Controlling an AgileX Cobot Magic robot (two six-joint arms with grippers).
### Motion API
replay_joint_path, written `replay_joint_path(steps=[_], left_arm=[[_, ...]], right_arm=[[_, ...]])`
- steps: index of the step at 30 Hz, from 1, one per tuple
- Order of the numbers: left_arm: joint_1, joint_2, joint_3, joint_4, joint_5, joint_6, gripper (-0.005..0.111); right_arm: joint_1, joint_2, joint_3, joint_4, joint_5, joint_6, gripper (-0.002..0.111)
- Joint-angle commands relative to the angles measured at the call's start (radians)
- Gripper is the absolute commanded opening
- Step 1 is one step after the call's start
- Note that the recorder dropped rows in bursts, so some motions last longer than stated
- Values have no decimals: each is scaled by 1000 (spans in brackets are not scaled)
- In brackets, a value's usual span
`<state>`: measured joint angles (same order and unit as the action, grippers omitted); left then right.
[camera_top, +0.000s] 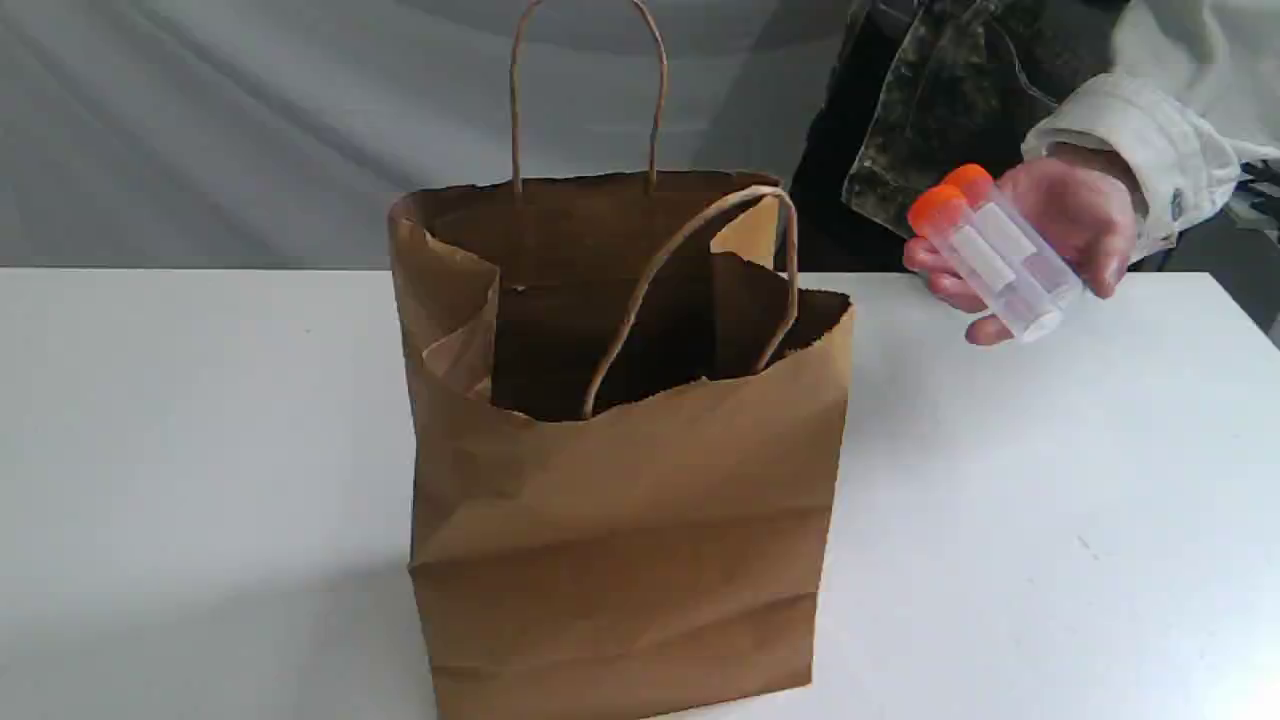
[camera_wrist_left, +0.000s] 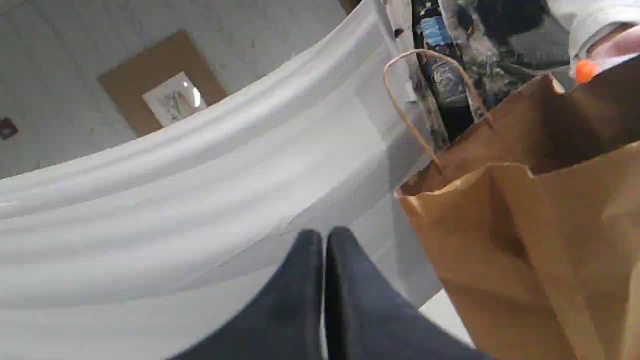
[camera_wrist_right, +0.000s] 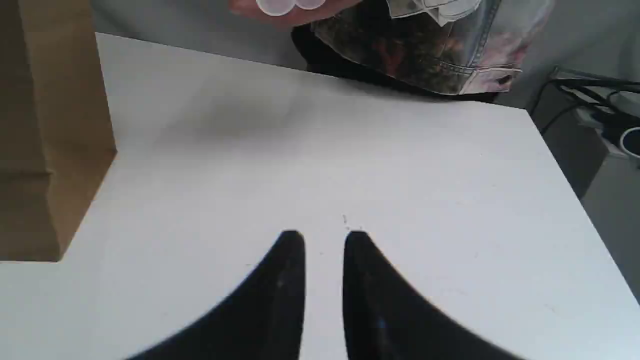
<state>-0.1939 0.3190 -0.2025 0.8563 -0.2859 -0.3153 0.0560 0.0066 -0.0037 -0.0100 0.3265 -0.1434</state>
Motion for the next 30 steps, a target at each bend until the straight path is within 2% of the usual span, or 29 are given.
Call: replay_joint_path(steps=[1,3,5,8,13,17,23,30], left_arm=[[-4,-6,1,14,-103,-56,0],[-4,-6,-20,-35,-129,-165,0],[-4,-6,-56,-110,-99,-350,0],[-4,-6,-98,-69,-55,-635,1],[-4,-6,-143,299,-283,-972,6],[-4,-6,-187,578,-400,-1246,12],[-4,-6,-274,848,-520,-1478,12],[-4,0,-349,888,-519,-1556,12]], right_arm=[[-8,-7,4,2,-2,5,15],[-8,-7,4,2,-2,5,15],[-8,-7,4,2,-2,5,15],[-8,-7,4,2,-2,5,15],[-8,-7,4,2,-2,5,15],[-8,-7,4,2,-2,5,15],[-8,-7,4,2,-2,5,15],[-8,-7,4,2,-2,5,15]])
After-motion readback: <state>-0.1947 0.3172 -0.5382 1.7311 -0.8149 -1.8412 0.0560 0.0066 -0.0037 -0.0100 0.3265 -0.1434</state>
